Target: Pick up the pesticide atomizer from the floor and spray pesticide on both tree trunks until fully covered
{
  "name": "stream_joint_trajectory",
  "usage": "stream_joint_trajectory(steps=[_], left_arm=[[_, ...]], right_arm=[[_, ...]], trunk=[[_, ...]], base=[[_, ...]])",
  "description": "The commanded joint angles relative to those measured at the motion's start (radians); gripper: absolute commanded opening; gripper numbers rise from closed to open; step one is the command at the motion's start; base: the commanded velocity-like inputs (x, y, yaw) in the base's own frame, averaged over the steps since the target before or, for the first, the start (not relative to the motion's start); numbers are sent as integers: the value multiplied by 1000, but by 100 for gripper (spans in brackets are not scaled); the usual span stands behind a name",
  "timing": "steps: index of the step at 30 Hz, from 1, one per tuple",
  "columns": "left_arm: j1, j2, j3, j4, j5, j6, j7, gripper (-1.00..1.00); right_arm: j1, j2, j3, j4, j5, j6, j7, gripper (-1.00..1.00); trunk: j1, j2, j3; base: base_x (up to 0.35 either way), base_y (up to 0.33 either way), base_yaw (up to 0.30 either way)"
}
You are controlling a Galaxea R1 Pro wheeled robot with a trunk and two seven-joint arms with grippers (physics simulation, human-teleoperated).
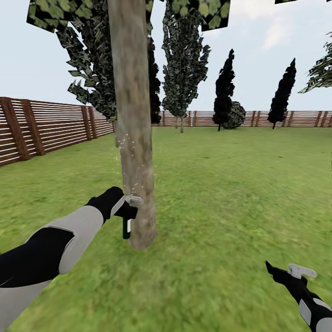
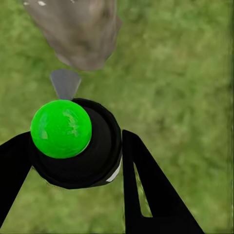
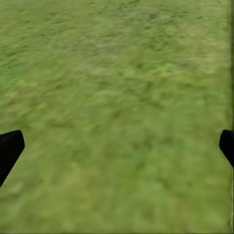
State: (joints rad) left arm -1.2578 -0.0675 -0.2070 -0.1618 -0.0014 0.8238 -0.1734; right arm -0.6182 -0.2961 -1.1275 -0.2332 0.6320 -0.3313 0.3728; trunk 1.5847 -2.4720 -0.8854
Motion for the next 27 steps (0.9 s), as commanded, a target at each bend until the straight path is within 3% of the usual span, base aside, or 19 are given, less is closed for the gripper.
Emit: stream_joint_trajectory(steps=[1, 11, 15, 18, 27], left_arm=[[0, 0, 0, 0, 0, 0, 0, -100], [0, 0, 0, 1, 1, 0, 0, -100], [0, 0, 1, 1, 1, 0, 1, -100], [0, 0, 0, 1, 0, 0, 2, -100], [1, -2, 0, 1, 1, 0, 2, -100]], right_arm=[[0, 0, 0, 0, 0, 0, 0, 100], [0, 0, 0, 0, 0, 0, 0, 100], [0, 0, 0, 0, 0, 0, 0, 100], [0, 0, 1, -1, 1, 0, 1, 100], [0, 0, 2, -2, 3, 3, 3, 100]], trunk=[[0, 0, 0], [0, 0, 0], [0, 0, 0], [0, 0, 0], [0, 0, 0]], base=[[0, -322, 13], [0, -321, 214], [0, -62, 224], [0, -69, 44], [0, -307, 22]])
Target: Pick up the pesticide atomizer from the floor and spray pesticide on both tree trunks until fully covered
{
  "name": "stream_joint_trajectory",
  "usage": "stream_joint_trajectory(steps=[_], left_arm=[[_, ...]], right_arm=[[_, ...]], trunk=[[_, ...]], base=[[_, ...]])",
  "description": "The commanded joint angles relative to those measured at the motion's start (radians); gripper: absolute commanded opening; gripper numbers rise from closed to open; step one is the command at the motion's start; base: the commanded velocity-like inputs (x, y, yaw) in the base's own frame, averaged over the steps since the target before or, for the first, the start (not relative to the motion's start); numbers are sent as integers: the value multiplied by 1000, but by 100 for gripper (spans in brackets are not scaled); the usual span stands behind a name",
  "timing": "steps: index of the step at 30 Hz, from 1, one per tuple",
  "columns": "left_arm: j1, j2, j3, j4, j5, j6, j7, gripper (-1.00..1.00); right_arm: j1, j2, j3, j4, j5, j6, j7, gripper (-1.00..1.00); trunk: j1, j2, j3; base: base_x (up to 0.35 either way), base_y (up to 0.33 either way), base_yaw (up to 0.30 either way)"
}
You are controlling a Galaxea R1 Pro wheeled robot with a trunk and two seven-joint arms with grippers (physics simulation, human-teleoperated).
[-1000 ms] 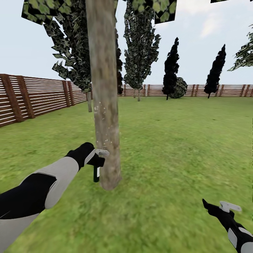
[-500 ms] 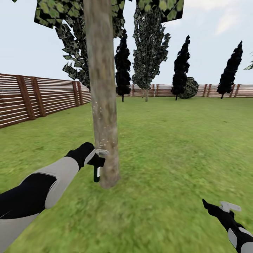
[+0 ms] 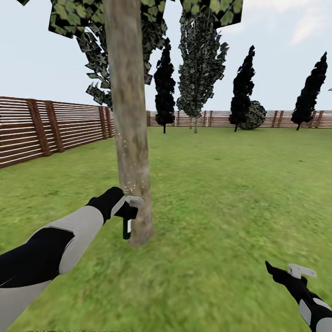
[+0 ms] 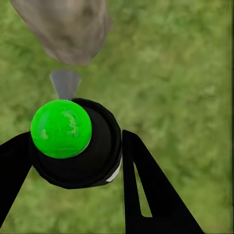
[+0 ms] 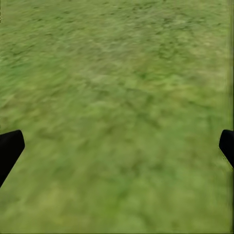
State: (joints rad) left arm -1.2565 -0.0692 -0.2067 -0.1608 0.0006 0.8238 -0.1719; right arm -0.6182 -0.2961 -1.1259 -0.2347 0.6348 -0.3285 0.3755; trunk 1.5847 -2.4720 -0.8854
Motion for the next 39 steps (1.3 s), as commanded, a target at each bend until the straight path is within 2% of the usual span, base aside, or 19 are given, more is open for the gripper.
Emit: stream_joint_trajectory(steps=[1, 10, 16, 27, 39], left_arm=[[0, 0, 0, 0, -1, 0, 0, -100], [-1, 0, 0, -1, -2, 0, 0, -100], [0, 0, 0, -3, -2, 0, 0, -100], [0, -1, 0, -4, -2, 0, 1, -100], [-1, -1, 0, -3, -1, 0, 2, -100]], right_arm=[[0, 0, 0, 0, -1, 1, 0, 100], [0, 0, 0, 0, -1, 3, -1, 100], [0, 0, 0, 0, -1, 3, -1, 100], [0, 0, 0, 0, -1, 3, -1, 100], [0, 0, 0, 0, -1, 3, -1, 100]], trunk=[[0, 0, 0], [0, 0, 0], [0, 0, 0], [0, 0, 0], [0, 0, 0]], base=[[0, -320, 192], [0, -312, 253], [2, -39, 246], [174, -235, 21], [3, -323, 242]])
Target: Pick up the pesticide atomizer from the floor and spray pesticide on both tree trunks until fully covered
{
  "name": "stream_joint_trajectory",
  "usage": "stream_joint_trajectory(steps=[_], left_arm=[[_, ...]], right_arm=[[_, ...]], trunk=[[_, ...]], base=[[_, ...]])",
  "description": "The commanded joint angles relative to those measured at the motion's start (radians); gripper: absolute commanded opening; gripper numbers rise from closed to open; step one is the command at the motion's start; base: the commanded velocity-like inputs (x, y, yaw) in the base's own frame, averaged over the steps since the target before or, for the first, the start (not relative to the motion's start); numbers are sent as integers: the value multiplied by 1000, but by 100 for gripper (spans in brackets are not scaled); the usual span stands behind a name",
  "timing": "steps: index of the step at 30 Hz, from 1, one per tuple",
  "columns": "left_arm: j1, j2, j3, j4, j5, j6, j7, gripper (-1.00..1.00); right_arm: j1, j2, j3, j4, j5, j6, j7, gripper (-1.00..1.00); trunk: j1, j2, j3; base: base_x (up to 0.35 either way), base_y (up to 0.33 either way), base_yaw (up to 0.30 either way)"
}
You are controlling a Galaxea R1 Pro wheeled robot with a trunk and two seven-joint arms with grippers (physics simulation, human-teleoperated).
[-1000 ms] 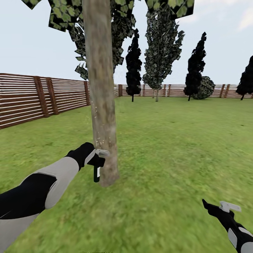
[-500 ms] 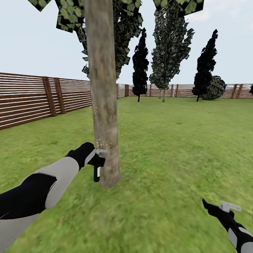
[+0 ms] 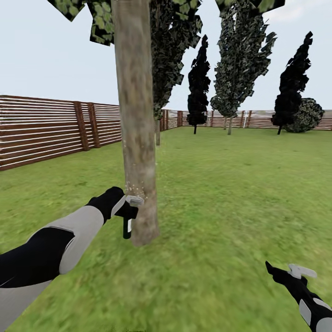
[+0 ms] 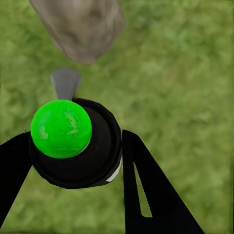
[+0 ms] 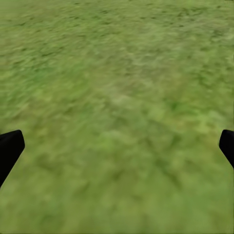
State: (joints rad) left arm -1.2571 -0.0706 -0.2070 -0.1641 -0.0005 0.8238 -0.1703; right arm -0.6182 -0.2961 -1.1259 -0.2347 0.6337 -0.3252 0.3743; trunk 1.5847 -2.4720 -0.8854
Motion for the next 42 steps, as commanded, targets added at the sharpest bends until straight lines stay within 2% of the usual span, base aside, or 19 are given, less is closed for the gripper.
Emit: stream_joint_trajectory(steps=[1, 19, 24, 26, 29, 32, 37, 42], left_arm=[[0, 0, 0, 0, 0, 0, 0, -100], [0, 2, 3, -3, -1, 1, 0, -100], [-1, 2, 5, -89, -1, 6, 2, -100], [-1, 2, 6, -154, -2, 33, 2, -100], [-2, 3, 5, -242, -5, 126, 3, -100], [-7, 6, 5, -251, -7, 156, 3, -100], [-13, 10, 5, -252, -9, 161, 4, -100], [-57, 13, 5, -252, -9, 162, 5, -100]], right_arm=[[0, 0, 0, 0, 0, 0, 0, 100], [0, 0, 0, 0, 0, 0, 0, 100], [0, 0, 0, 0, 0, 0, 0, 100], [0, 0, 0, 0, 0, 0, -1, 100], [0, 0, 0, 0, 0, 0, -1, 100], [0, 0, 0, 0, 0, 0, 0, 100], [0, 0, 0, 0, 1, 0, -1, 100], [0, 0, 0, 0, 0, 0, -2, 100]], trunk=[[0, 0, 0], [0, 0, 0], [0, 0, 0], [0, 0, 0], [0, 0, 0], [0, 0, 0], [0, 0, 0], [0, 0, 0]], base=[[0, -323, 256], [29, -326, 227], [112, -247, 7], [15, -28, 0], [3, -6, 0], [0, 0, 0], [0, 0, 0], [14, 0, 0]])
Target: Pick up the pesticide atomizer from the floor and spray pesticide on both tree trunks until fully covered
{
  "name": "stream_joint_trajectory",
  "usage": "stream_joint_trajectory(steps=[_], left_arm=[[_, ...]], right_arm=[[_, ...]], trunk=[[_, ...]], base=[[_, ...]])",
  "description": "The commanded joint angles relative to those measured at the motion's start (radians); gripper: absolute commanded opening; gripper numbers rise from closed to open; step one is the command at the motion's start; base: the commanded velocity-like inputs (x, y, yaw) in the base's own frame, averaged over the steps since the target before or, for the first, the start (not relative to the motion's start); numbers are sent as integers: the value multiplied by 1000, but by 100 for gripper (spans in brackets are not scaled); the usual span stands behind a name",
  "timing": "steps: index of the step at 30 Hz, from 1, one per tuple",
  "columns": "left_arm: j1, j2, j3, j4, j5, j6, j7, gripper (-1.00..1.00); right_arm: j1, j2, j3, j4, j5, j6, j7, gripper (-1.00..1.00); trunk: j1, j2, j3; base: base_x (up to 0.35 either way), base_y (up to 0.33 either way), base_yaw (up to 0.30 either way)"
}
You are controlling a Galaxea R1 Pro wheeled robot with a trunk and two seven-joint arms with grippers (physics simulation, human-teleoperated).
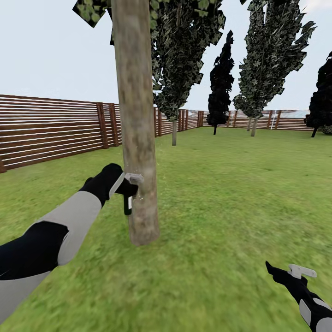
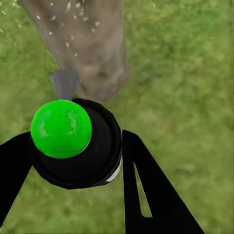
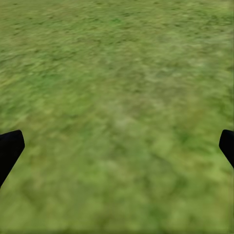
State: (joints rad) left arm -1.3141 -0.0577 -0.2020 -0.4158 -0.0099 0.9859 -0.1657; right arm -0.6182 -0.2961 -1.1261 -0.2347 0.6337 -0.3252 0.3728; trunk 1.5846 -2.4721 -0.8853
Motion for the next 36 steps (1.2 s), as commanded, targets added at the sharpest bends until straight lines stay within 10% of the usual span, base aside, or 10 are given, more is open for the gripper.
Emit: stream_joint_trajectory(steps=[1, 32, 36], left_arm=[[-10, 1, 1, 0, 1, 0, 0, -100], [-262, 0, 0, 12, 2, 8, 0, -100], [-262, -4, -5, 163, 2, 4, -1, -100]], right_arm=[[0, 0, 0, 0, 0, 0, 0, 100], [0, 0, 0, 0, 0, 0, 0, 100], [0, 0, 0, 0, 0, 0, 0, 100]], trunk=[[0, 0, 0], [0, 0, 0], [0, 0, 0]], base=[[87, 0, 0], [73, 0, 0], [0, 0, 99]])
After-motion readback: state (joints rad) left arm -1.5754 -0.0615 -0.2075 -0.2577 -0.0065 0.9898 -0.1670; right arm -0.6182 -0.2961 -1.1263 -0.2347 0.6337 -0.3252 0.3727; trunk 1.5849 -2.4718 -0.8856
